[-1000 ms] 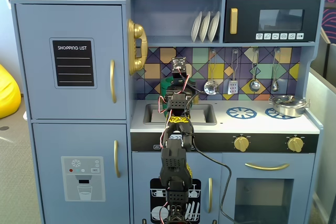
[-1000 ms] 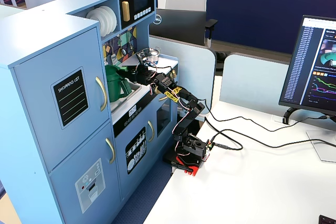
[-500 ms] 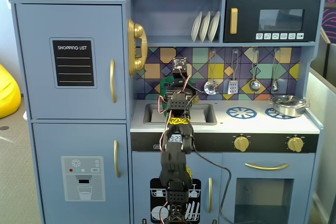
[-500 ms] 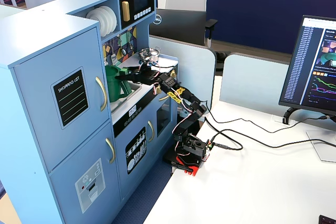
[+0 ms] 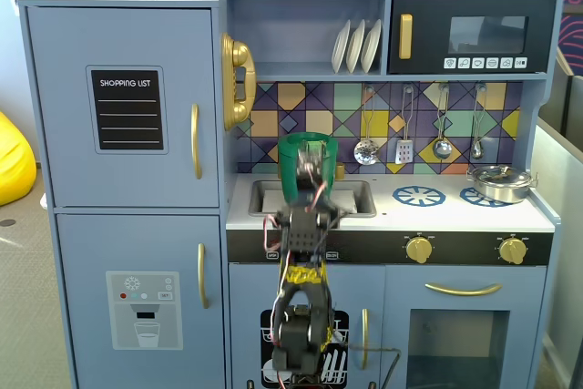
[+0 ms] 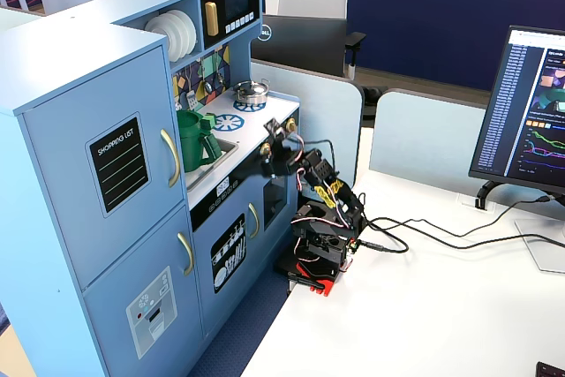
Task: Pick up the lid from the counter and put it on the green recipient
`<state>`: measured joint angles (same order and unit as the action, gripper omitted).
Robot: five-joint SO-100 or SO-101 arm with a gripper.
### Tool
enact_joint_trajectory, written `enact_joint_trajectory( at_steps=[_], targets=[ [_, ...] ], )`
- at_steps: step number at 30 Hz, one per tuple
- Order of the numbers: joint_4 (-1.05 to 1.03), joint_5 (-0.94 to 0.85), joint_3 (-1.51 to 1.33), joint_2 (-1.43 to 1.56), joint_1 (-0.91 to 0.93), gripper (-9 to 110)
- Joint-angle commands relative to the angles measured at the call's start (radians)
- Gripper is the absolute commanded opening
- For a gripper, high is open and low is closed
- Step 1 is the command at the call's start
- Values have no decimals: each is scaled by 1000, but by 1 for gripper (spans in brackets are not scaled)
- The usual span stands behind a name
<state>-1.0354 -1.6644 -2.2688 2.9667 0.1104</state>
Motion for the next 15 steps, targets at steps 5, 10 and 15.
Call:
enact_joint_trajectory(
  at_steps=[5,10,15],
  targets=[
    [-127,66,-440,209,-5,6],
    [-206,153,-652,209,-57,2],
    [-325,261,-727,186,-124,1]
  ],
)
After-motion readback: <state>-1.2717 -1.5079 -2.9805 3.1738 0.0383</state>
